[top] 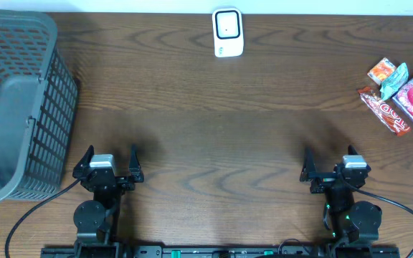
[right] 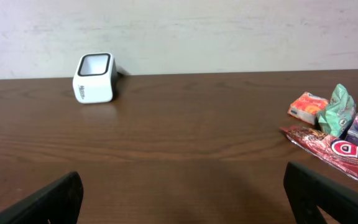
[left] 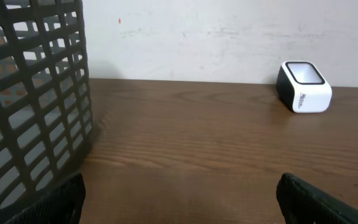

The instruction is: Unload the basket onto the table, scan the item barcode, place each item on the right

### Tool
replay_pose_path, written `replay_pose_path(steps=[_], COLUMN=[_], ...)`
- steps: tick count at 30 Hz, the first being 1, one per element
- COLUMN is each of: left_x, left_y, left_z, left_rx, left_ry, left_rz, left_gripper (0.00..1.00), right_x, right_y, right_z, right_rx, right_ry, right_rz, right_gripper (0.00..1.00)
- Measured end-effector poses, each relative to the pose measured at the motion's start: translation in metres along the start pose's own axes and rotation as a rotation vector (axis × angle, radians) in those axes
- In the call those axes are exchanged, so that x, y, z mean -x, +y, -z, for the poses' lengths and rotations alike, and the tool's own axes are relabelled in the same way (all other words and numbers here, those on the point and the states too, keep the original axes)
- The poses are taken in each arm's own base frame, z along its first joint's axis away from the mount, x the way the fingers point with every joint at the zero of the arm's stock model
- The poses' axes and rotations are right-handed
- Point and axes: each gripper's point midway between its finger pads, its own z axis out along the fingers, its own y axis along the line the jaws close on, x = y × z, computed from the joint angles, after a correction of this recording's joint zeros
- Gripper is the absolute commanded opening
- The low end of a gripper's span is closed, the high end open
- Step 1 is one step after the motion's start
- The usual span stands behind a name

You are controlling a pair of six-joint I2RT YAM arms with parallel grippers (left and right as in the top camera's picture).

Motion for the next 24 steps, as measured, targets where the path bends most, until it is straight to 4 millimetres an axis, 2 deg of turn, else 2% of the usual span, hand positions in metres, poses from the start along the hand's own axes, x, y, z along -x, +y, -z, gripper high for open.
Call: replay_pose_path(steps=[13, 24], left_x=[0.0, 0.0], left_y=[-0.015, -0.015], left_z=[0.001, 0.001], left_rx=[-0.067, -0.071], left_ry=[0.002, 0.002], left_rz=[-0.004, 0.0], left_gripper=[0.98, 0.98], right_x=[0.0, 0.0], right_y=[0.0, 0.0], right_z=[0.0, 0.0], right_rx=[0.0, 0.0], right_ry=[0.0, 0.0], right_rz=[0.0, 0.0], right_gripper=[0.99, 0.99])
